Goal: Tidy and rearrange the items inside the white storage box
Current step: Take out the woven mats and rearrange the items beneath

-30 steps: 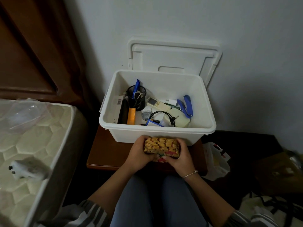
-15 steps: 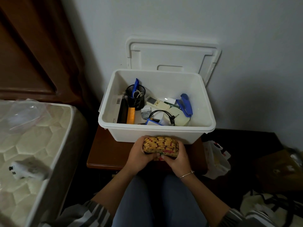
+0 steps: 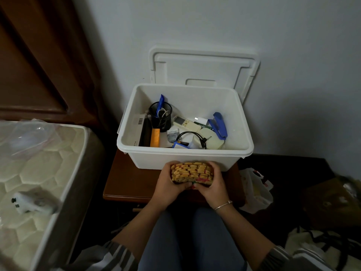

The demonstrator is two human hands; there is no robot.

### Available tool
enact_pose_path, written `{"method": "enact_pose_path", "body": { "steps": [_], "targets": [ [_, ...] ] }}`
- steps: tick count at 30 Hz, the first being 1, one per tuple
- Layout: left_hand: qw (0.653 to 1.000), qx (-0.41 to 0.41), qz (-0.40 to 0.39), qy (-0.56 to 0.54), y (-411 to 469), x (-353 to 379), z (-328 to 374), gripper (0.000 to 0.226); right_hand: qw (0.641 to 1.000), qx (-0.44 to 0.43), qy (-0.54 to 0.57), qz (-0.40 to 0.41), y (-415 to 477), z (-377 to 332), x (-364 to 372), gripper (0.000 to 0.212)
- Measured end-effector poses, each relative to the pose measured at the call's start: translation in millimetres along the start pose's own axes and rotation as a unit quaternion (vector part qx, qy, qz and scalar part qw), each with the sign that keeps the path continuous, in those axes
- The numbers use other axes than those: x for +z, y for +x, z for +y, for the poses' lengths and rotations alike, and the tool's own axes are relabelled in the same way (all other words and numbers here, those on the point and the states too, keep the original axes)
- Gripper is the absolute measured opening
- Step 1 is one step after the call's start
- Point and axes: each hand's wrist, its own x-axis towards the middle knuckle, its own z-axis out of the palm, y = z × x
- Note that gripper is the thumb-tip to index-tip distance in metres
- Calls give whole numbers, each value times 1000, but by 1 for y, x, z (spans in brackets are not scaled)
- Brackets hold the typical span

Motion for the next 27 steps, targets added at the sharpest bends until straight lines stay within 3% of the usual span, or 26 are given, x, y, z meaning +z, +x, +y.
{"method": "enact_pose_path", "body": {
  "steps": [3, 8, 13, 15, 18, 21, 24, 27],
  "targets": [
    [1000, 21, -2, 18, 2, 2, -1, 70, 1000, 11, 12, 0, -1, 2, 1, 81],
    [997, 21, 24, 65, 0, 6, -2, 54, 999, 11, -32, -6, -3, 1, 1, 63],
    [995, 6, -22, 95, -2, -8, 4, 55, 992, -37, -108, -47, -9, -16, -14, 56],
    [992, 13, -38, 122, -8, -19, 5, 66, 976, -79, -187, -78, -11, -27, -25, 53],
    [973, 98, -44, 207, -21, -30, 11, 92, 920, -123, -350, -128, -17, -48, -39, 43],
    [950, 151, -83, 259, -31, -21, 21, 99, 885, -122, -419, -160, -25, -70, -39, 39],
    [972, 107, -94, 187, -37, -12, 28, 73, 878, -127, -426, -177, -31, -85, -38, 44],
    [986, 78, -98, 113, -41, -14, 29, 52, 900, -148, -371, -172, -30, -84, -47, 49]
  ]
}}
